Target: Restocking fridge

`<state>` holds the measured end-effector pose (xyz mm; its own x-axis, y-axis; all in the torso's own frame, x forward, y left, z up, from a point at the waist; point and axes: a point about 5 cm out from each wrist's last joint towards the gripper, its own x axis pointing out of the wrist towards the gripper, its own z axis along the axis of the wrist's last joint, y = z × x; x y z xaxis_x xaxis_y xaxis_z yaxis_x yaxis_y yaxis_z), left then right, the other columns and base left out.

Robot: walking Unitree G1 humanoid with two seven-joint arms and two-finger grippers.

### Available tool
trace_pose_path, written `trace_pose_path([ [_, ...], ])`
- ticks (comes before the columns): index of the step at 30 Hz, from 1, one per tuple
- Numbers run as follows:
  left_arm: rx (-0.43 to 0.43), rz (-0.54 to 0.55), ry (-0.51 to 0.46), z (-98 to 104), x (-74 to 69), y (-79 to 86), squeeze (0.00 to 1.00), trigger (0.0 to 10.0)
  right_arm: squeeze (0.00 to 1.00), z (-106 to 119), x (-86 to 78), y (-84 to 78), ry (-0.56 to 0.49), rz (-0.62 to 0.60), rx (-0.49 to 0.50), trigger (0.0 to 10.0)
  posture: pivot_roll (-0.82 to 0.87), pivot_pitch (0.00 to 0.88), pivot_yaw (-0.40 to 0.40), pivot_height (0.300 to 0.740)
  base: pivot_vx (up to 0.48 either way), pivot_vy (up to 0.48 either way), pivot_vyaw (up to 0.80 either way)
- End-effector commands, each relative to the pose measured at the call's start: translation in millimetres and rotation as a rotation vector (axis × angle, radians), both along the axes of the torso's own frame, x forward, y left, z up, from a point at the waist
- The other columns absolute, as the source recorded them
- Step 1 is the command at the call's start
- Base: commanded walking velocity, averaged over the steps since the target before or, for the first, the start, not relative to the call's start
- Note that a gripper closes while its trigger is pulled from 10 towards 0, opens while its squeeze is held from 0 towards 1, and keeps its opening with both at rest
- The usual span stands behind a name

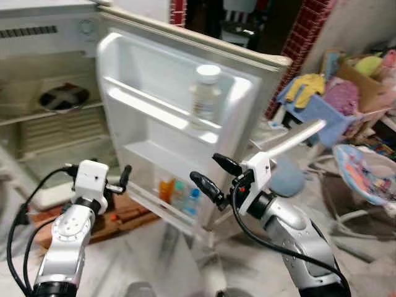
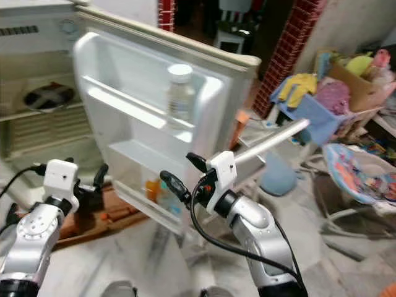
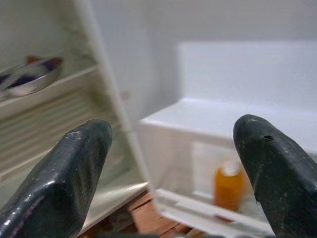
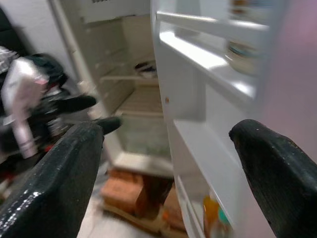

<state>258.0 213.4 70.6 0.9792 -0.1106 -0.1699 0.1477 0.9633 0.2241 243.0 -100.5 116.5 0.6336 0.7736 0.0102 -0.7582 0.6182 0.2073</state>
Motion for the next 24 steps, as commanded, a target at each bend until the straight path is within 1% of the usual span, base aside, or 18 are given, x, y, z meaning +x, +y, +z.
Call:
trace_pose_path([
  [1, -0.002, -0.03, -0.002, -1, 1.6, -10.1, 0.0, 10.0, 0.0, -1, -0.3, -9.4, 0.0, 0.035, -0.021, 10.0, 0.12, 0.0, -0.048, 0.74, 0.0, -0.48, 0.0],
  [2, -0.001, -0.03, -0.003, -1, 1.4, -10.1, 0.0, 10.0, 0.0, 0, 0.5, -11.0, -0.027, 0.042, -0.037, 10.0, 0.12, 0.0, -0.048, 0.74, 0.0, -0.472, 0.8],
  [3, -0.009, -0.025, -0.003, -1, 1.2, -9.9, 0.0, 10.0, 0.0, 0, 5.6, -14.6, -0.053, 0.024, -0.065, 10.0, 0.13, 0.0, -0.049, 0.74, 0.0, 0.0, 0.8],
  [4, -0.016, -0.021, -0.001, -1, 1.2, -9.7, 0.0, 10.0, 0.0, 0, 8.5, -16.3, -0.056, 0.009, -0.074, 10.0, 0.13, 0.0, -0.049, 0.74, 0.0, 0.0, 0.8],
  [6, -0.025, -0.015, -0.001, -1, 1.0, -9.5, 0.0, 10.0, 0.0, 1, 12.0, -20.0, -0.03, 0.003, -0.071, 10.0, 0.13, 0.0, -0.048, 0.74, 0.0, 0.0, 0.8],
  [7, -0.015, -0.008, 0.003, -2, 0.3, -7.2, 0.0, 10.0, 0.0, 3, 21.7, -23.9, -0.053, -0.062, -0.092, 10.0, 0.13, 0.0, -0.049, 0.74, 0.0, 0.0, 0.8],
  [10, -0.004, 0.012, 0.015, -3, -1.6, -2.7, 0.0, 10.0, 0.0, 8, 37.1, -27.8, -0.085, -0.148, -0.104, 10.0, 0.14, 0.0, -0.047, 0.74, 0.0, 0.0, 0.8],
  [12, 0.007, 0.03, 0.023, -4, -2.4, 0.1, 0.0, 10.0, 0.0, 11, 44.3, -29.4, -0.1, -0.183, -0.115, 10.0, 0.14, 0.0, -0.046, 0.74, 0.0, 0.0, 0.8],
  [14, 0.021, 0.067, 0.047, -7, -4.0, 5.9, 0.0, 10.0, 0.0, 16, 55.8, -30.1, -0.119, -0.219, -0.111, 10.0, 0.15, 0.0, -0.044, 0.74, 0.0, 0.0, 0.8],
  [16, 0.025, 0.091, 0.056, -8, -5.2, 8.5, 0.0, 10.0, 0.0, 20, 62.2, -29.0, -0.149, -0.234, -0.116, 10.0, 0.16, 0.0, -0.042, 0.74, 0.0, 0.0, 0.51],
  [17, 0.023, 0.105, 0.065, -9, -6.5, 10.3, 0.0, 10.0, 0.0, 23, 68.3, -27.1, -0.155, -0.249, -0.108, 10.0, 0.17, 0.0, -0.041, 0.74, 0.0, 0.0, 0.8],
  [18, 0.025, 0.108, 0.069, -9, -7.0, 10.9, 0.0, 10.0, 0.0, 24, 70.3, -26.3, -0.152, -0.253, -0.105, 10.0, 0.17, 0.0, -0.041, 0.74, 0.0, 0.0, 0.8],
  [19, 0.031, 0.116, 0.073, -9, -8.2, 12.7, 0.0, 10.0, 0.0, 27, 76.9, -25.2, -0.177, -0.284, -0.122, 10.0, 0.17, 0.0, -0.042, 0.74, 0.0, 0.0, 0.66],
  [22, 0.036, 0.128, 0.078, -10, -10.4, 16.1, 0.0, 10.0, 0.0, 31, 83.5, -23.4, -0.201, -0.323, -0.136, 10.0, 0.18, 0.0, -0.045, 0.74, 0.0, 0.0, 0.8],
  [23, 0.035, 0.146, 0.082, -10, -11.8, 20.0, 0.0, 10.0, 0.0, 33, 90.7, -24.3, -0.204, -0.398, -0.15, 10.0, 0.19, 0.0, -0.048, 0.74, 0.0, 0.0, 0.68],
  [24, 0.036, 0.154, 0.083, -10, -12.8, 21.6, 0.0, 10.0, 0.0, 35, 94.2, -25.4, -0.208, -0.441, -0.148, 10.0, 0.2, 0.0, -0.051, 0.74, 0.0, 0.0, 0.57],
])
